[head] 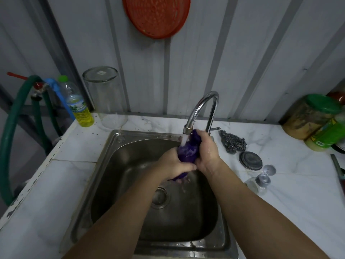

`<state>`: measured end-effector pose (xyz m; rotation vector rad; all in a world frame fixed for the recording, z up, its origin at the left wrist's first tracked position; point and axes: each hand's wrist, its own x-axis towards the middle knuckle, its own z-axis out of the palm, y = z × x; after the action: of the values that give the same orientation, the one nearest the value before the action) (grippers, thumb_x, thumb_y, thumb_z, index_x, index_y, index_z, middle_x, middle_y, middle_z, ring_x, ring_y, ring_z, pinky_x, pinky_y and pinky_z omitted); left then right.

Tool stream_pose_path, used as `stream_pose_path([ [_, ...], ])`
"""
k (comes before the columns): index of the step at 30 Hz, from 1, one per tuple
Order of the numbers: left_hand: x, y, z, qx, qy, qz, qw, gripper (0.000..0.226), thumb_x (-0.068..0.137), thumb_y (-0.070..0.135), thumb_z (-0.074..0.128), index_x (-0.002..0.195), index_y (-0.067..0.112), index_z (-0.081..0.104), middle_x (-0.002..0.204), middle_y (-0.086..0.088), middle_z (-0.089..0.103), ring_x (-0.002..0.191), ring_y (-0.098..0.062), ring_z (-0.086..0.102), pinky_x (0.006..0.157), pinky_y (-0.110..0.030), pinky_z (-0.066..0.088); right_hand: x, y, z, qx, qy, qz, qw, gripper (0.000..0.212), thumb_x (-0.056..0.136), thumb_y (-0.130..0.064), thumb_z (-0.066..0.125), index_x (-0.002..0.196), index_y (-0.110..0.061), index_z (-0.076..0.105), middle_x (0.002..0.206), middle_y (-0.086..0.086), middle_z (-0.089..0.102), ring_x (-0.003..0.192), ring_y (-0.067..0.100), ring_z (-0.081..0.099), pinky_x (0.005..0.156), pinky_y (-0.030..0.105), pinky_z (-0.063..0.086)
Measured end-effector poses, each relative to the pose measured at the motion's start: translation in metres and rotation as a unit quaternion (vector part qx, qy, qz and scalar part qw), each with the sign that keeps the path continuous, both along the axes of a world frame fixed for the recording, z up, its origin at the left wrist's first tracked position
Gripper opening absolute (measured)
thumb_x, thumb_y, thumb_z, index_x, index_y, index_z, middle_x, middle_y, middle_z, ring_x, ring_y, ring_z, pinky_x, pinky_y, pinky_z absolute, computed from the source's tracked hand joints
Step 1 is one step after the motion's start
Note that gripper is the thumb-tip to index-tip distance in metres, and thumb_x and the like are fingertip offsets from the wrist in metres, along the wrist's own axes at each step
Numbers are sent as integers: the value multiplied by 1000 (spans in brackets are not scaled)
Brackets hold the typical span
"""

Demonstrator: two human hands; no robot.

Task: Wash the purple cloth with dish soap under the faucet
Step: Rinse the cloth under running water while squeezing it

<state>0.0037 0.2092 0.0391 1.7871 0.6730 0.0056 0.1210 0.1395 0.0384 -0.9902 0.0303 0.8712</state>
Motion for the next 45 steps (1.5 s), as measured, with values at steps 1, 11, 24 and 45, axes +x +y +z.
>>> stream_pose_path([
  [1,-2,0,-2,-48,-13,25,998,44,72,47,81,109,27,69,90,-3,80,76,-24,79,66,-34,64,1,-1,-2,-7,-28,-28,999,24,94,-16,55,110,-3,67,98,19,72,85,31,70,84,47,60],
  [11,16,-11,-6,-160,-38,349,923,47,100,62,41,82,28,67,95,-6,72,87,-26,70,81,-43,60,-53,-12,-38,-38,-145,-19,989,24,75,-37,82,92,-20,75,95,13,76,92,31,73,79,41,61],
  [24,22,-26,-6,150,-85,321,931,39,102,41,50,77,18,68,69,5,65,65,-11,60,55,-26,43,-29,12,-15,-224,-70,-122,964,26,93,-39,62,86,-16,71,73,3,76,75,25,73,71,41,61],
  [45,24,-12,3,-367,-99,321,867,24,95,29,63,89,8,74,77,-12,76,67,-24,75,61,-35,61,-49,-2,-7,-232,-449,-59,861,29,87,-47,62,70,-24,65,63,-5,67,59,5,62,56,14,48],
])
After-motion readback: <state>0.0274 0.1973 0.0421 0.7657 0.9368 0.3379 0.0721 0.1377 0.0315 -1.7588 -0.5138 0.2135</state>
